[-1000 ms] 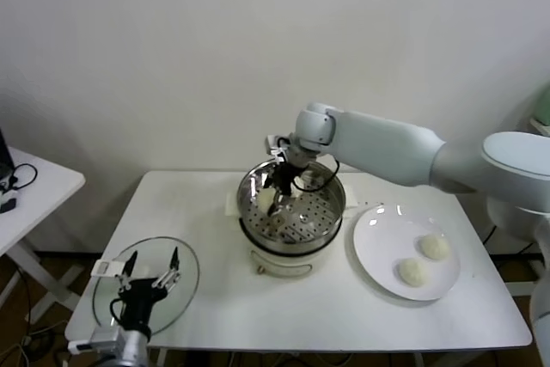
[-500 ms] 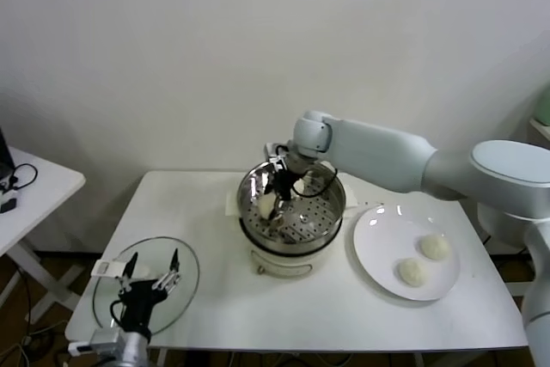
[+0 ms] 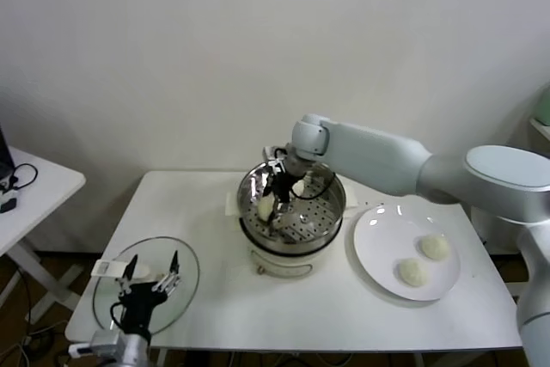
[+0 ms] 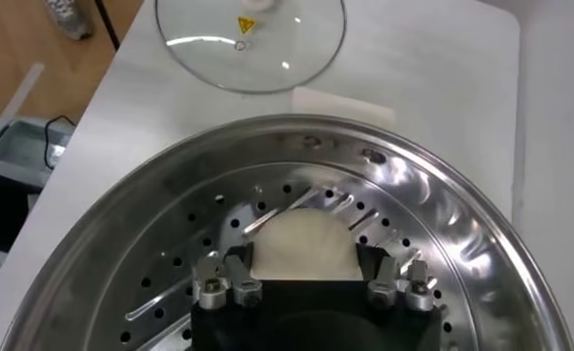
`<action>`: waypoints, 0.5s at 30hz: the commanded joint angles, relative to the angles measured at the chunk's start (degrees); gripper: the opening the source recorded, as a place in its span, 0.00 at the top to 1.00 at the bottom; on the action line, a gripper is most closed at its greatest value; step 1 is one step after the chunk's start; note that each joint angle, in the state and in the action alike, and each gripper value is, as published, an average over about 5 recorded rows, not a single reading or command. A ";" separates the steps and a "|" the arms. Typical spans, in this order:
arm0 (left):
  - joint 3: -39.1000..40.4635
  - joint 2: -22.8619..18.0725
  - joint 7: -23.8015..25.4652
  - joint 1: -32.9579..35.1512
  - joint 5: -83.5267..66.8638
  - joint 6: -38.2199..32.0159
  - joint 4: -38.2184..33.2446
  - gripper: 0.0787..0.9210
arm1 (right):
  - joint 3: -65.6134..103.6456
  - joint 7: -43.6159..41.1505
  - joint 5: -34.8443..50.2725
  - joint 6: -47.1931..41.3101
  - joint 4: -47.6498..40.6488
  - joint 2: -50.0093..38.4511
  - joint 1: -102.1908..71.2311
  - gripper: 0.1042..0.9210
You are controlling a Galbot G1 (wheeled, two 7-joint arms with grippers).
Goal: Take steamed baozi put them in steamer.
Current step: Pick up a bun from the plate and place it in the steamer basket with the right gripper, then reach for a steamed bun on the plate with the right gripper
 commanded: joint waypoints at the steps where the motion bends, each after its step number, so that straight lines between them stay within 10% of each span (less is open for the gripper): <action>1: -0.12 -0.09 -0.01 0.09 0.00 -0.08 0.02 0.12 | 0.57 -0.33 -0.54 0.50 -0.40 0.05 -0.23 0.14; 15: -0.17 -0.14 -0.09 -0.20 -0.06 0.33 -0.20 0.12 | -4.48 -10.41 2.91 4.71 9.38 -10.80 11.95 0.12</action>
